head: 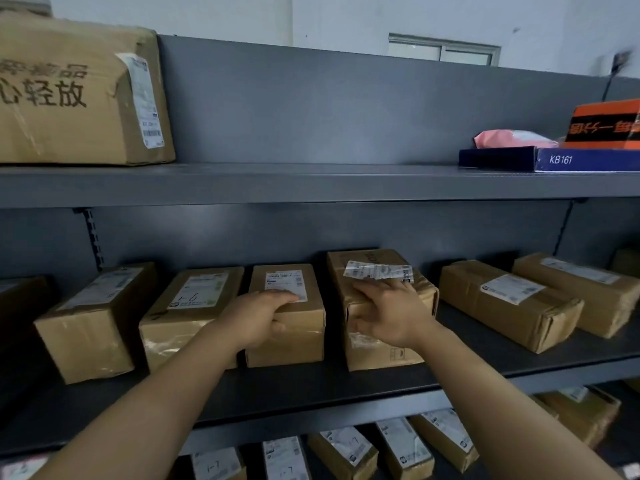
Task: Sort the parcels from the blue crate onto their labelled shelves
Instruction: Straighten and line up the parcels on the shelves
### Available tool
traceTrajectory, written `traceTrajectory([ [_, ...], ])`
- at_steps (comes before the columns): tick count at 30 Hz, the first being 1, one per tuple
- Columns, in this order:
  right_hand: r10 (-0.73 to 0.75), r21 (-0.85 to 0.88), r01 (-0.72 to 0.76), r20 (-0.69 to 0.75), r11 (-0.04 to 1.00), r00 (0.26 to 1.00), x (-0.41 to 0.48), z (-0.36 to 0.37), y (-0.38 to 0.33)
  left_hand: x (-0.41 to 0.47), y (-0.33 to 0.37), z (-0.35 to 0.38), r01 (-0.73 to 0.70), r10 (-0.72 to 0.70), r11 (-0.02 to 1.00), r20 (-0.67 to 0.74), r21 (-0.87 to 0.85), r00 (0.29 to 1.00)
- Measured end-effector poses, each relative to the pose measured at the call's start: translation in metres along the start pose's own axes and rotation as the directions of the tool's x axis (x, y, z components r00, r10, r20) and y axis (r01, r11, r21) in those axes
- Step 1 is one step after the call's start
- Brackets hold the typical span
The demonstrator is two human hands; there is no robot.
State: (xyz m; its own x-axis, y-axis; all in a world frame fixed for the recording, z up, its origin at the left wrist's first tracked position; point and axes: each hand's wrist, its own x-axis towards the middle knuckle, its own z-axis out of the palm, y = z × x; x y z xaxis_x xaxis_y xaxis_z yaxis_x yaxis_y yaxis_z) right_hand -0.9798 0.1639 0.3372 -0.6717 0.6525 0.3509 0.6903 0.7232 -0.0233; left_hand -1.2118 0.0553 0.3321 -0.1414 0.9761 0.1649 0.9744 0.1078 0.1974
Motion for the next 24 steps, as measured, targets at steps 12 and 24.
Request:
traceTrajectory([
  [12,0.005,0.019,-0.005,0.009,1.000,1.000,0.006,0.006,-0.010,0.000,0.003,0.002,-0.040,0.043,0.996,-0.033,0.082,0.999],
  [24,-0.009,0.187,0.022,-0.070,0.982,0.997,0.001,-0.005,0.006,0.001,0.017,-0.001,-0.028,0.024,0.999,-0.138,-0.025,0.990],
])
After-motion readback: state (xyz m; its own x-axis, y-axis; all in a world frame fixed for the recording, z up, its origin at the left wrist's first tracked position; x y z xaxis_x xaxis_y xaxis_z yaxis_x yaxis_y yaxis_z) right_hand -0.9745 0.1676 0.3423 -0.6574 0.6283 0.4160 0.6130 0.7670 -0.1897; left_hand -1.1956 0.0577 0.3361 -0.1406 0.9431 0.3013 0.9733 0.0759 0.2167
